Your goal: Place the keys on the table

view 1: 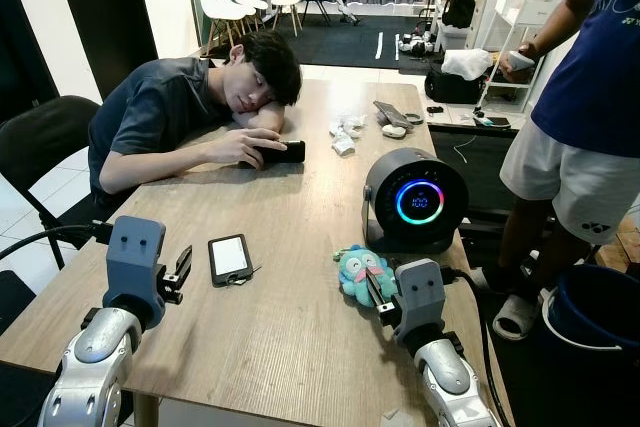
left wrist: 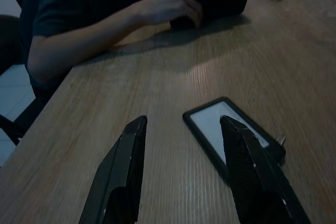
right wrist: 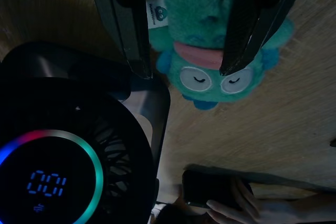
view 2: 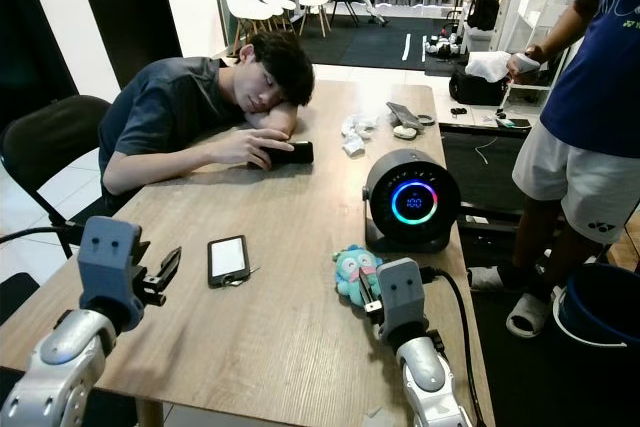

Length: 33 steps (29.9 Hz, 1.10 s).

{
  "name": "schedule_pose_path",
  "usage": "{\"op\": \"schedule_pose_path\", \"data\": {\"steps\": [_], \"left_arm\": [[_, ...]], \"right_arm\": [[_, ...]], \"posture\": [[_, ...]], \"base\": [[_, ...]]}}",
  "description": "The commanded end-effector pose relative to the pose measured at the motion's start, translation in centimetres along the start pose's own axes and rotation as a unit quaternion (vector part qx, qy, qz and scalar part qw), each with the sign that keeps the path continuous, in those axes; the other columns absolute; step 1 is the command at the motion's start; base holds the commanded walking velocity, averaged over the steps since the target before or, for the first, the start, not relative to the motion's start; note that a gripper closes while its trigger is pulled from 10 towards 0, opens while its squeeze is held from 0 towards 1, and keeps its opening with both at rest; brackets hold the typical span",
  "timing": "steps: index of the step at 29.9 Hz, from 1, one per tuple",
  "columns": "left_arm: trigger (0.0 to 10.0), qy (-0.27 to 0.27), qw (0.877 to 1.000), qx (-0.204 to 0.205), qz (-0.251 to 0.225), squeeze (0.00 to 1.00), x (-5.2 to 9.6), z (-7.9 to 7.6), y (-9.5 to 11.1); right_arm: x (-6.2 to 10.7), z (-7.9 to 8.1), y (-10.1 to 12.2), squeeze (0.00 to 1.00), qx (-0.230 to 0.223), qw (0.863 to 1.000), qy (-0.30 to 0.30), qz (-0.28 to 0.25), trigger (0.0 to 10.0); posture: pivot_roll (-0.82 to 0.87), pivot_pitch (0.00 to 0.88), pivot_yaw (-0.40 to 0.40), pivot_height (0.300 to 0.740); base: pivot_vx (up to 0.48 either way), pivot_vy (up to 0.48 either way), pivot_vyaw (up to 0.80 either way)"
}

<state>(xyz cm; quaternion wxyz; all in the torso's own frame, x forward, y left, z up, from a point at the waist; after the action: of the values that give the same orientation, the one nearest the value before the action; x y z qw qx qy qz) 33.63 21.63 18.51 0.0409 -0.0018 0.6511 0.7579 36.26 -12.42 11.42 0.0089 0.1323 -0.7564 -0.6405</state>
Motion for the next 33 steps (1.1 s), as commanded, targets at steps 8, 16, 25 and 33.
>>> {"op": "schedule_pose_path", "data": {"steps": [8,16,25,33], "left_arm": [[10.0,0.000,1.000,0.009,-0.005,0.00,-0.47,-0.57,0.17],[10.0,-0.001,1.000,0.001,-0.005,0.00,-0.66,-0.72,0.23],[10.0,-0.002,1.000,-0.005,-0.009,0.00,-0.65,-0.77,0.36],[10.0,-0.005,1.000,-0.015,-0.009,0.00,-0.61,-0.90,0.29]], "right_arm": [[-0.02,0.13,-0.01,0.00,0.000,1.000,0.003,0.002,10.0],[-0.03,0.19,0.02,0.00,-0.001,1.000,0.003,0.001,10.0],[-0.03,0.28,0.06,0.00,-0.001,1.000,0.003,-0.001,10.0],[-0.08,0.35,0.14,0.00,-0.001,1.000,0.004,-0.002,10.0]], "posture": [[0.12,0.104,0.007,0.740],[0.12,0.104,0.008,0.740],[0.12,0.104,0.009,0.740],[0.12,0.106,0.009,0.740]], "base": [[0.000,0.000,0.00],[0.000,0.000,0.00],[0.000,0.000,0.00],[-0.384,0.000,0.00]]}}
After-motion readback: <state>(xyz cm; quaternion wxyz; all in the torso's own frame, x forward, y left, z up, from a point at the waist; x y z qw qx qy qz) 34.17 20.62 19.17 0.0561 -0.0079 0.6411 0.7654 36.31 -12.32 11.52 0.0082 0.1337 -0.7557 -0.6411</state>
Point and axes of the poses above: a point about 5 cm out from each wrist's last joint towards the gripper, its own x axis pointing back from the gripper into the wrist, its own y axis along the axis of the wrist's last joint, z = x × y, the point moved 5 cm from there along -x, pointing out of the wrist towards the gripper
